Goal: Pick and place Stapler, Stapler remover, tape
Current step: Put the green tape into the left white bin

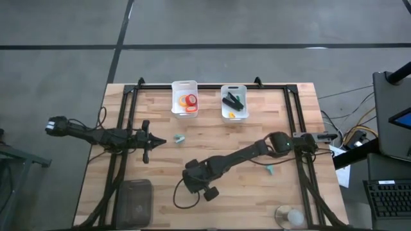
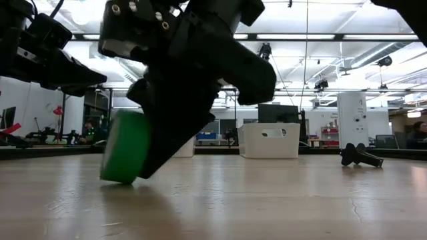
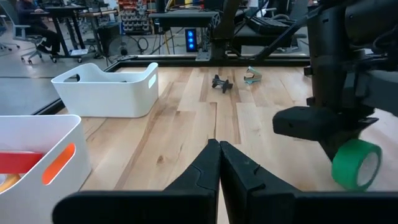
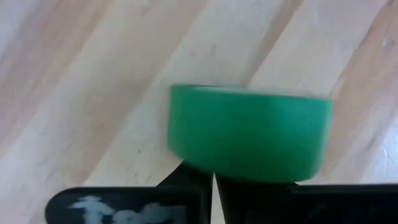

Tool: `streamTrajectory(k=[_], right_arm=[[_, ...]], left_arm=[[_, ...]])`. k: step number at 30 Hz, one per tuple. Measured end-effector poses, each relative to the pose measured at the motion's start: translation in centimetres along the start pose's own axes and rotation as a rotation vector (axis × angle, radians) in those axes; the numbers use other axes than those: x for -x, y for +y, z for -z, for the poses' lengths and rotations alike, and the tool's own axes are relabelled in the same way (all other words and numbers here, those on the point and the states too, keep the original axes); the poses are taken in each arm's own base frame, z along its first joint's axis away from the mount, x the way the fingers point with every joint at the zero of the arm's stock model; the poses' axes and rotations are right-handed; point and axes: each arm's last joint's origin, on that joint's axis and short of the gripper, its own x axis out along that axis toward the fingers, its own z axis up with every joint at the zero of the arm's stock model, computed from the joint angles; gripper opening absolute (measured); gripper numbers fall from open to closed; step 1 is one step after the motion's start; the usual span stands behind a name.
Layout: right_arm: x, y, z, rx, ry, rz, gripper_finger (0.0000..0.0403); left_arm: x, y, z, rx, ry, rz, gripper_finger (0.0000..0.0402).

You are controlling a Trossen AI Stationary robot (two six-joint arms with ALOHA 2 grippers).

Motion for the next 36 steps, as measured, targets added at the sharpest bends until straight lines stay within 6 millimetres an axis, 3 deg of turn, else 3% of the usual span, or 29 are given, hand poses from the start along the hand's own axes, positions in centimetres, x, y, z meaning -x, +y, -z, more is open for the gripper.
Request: streamTrajectory(k=[12, 23, 27, 36], right_arm=[[2.5, 0.0, 0.7, -0.017, 0.122, 0.119, 0.0008], [5.2, -1.1, -0.2, -0.350, 0.019, 0.240, 0.0018], [5.8, -1.2, -1.2, -0.401, -0.092, 0.246, 0.0058], [6.3, -1.4, -3.0, -0.507, -0.293, 0.239, 0.0205]], left_arm=[[0.0, 0.0, 0.0, 0.000, -0.001, -0.001, 0.0012], [0.0, 0.0, 0.0, 0.000, 0.000, 0.000, 0.0012], [0.0, 0.0, 0.0, 0.000, 0.000, 0.000, 0.0012], [0.0, 0.0, 0.0, 0.000, 0.000, 0.000, 0.0012]])
